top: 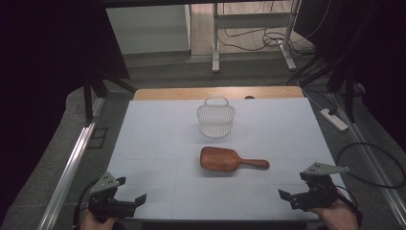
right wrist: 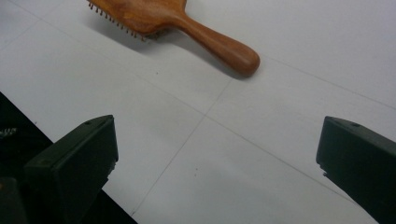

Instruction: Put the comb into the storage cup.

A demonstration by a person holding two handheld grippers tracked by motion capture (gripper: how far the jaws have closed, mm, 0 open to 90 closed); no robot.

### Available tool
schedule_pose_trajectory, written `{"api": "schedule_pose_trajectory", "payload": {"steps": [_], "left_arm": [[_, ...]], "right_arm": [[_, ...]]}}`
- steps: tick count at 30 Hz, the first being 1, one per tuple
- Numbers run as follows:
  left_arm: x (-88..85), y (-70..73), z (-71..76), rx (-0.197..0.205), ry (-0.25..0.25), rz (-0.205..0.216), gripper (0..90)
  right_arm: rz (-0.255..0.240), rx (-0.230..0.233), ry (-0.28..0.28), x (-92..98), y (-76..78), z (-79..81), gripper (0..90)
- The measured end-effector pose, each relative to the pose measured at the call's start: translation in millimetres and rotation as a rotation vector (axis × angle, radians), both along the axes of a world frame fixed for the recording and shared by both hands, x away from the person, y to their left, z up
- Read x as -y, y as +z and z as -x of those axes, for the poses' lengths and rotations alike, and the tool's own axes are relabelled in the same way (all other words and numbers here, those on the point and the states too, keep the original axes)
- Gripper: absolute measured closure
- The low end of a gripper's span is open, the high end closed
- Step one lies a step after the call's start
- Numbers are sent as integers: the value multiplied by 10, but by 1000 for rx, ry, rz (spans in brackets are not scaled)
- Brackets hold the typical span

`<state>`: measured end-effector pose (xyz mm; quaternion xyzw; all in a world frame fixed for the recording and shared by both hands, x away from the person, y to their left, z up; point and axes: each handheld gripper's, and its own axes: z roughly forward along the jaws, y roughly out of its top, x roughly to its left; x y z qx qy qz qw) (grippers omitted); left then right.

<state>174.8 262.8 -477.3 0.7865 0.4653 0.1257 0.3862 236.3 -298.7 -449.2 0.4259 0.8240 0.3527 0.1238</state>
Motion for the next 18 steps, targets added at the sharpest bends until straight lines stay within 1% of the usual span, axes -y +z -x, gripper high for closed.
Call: {"api": "schedule_pose_trajectory", "payload": {"steps": [7, 12, 16, 18], "left_arm": [[-4, -2, -3, -1, -1, 6, 7], [-12, -4, -3, -2, 2, 17, 7], [-9, -4, -5, -3, 0, 15, 8], [-9, -5, -6, -3, -1, 15, 8]], "right_arm": [[-9, 8, 12, -40, 32, -67, 0], [-24, -12, 14, -76, 16, -162, 0], [-19, -10, 9, -91, 5, -195, 0], [-15, 1, 10, -111, 5, -212, 0]]}}
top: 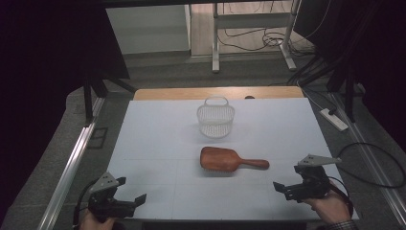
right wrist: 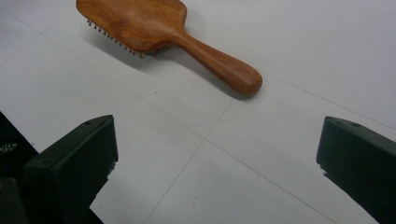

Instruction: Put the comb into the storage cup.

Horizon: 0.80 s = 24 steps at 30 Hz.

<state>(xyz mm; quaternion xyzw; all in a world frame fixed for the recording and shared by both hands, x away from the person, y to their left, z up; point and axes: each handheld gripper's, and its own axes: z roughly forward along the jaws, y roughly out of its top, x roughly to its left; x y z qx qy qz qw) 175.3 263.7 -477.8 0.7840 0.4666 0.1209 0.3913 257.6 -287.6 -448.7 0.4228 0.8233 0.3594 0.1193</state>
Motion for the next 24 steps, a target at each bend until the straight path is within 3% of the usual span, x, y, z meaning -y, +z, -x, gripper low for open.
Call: {"api": "schedule_pose_trajectory", "payload": {"steps": [24], "left_arm": [[-2, -5, -10, -10, -6, 5, 10]], "right_arm": [[47, 3, 39, -275, 44, -214, 0]]}}
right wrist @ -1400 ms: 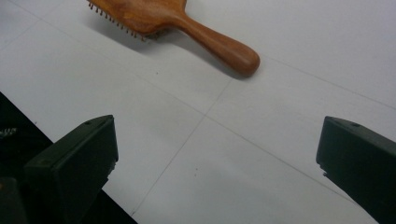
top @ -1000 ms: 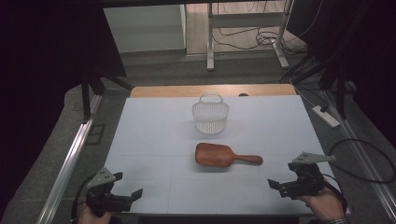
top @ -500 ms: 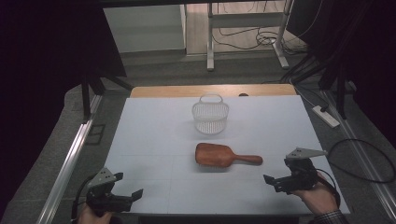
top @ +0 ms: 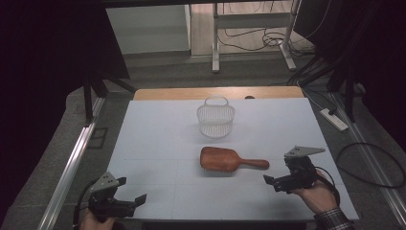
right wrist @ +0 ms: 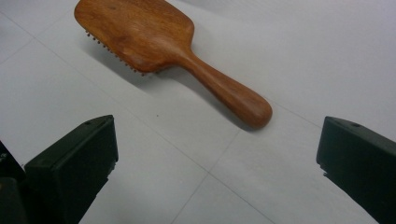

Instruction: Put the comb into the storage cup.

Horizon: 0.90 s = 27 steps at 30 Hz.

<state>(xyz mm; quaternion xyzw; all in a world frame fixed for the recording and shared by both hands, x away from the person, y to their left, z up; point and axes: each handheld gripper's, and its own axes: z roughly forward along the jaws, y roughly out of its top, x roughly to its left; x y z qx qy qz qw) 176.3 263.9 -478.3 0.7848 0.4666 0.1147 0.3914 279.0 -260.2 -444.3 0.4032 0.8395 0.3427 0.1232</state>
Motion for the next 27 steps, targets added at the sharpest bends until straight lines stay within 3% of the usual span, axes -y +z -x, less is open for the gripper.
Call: {"api": "schedule_pose_trajectory", "payload": {"steps": [13, 27], "left_arm": [[-2, -1, -2, -1, -4, 0, 11], [-9, 0, -1, -1, -5, 6, 11]], "right_arm": [[11, -6, 42, -142, 0, -114, 0], [-9, -10, 78, -281, 9, -268, 0]]}}
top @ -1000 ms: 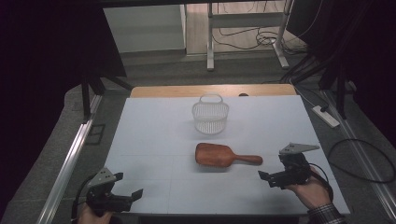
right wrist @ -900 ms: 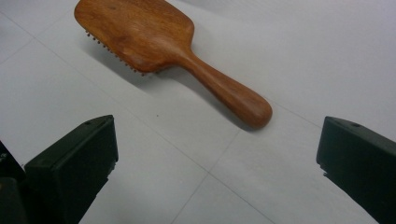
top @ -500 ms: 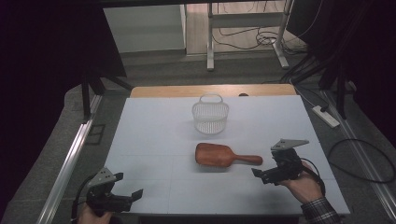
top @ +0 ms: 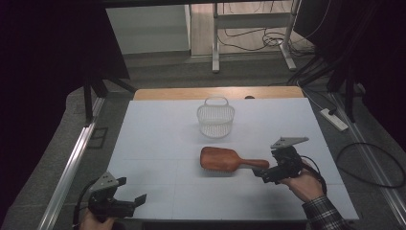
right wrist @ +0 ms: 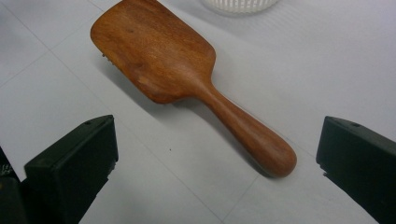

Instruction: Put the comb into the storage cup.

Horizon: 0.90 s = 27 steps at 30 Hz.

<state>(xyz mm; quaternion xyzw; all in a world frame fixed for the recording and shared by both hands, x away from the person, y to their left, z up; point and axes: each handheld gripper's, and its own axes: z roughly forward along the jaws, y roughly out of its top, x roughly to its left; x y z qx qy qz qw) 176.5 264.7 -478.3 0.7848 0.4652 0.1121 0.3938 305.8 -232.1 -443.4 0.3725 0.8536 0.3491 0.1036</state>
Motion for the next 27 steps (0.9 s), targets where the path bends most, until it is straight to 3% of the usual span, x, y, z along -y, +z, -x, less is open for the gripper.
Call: {"api": "schedule_pose_trajectory", "payload": {"steps": [9, 27], "left_arm": [[-3, 0, 0, 0, -2, 2, 10], [-8, -1, -1, 0, -5, 6, 10]], "right_arm": [[3, 2, 18, -92, -9, -106, 0], [29, -12, 4, -230, -11, -313, 0]]}}
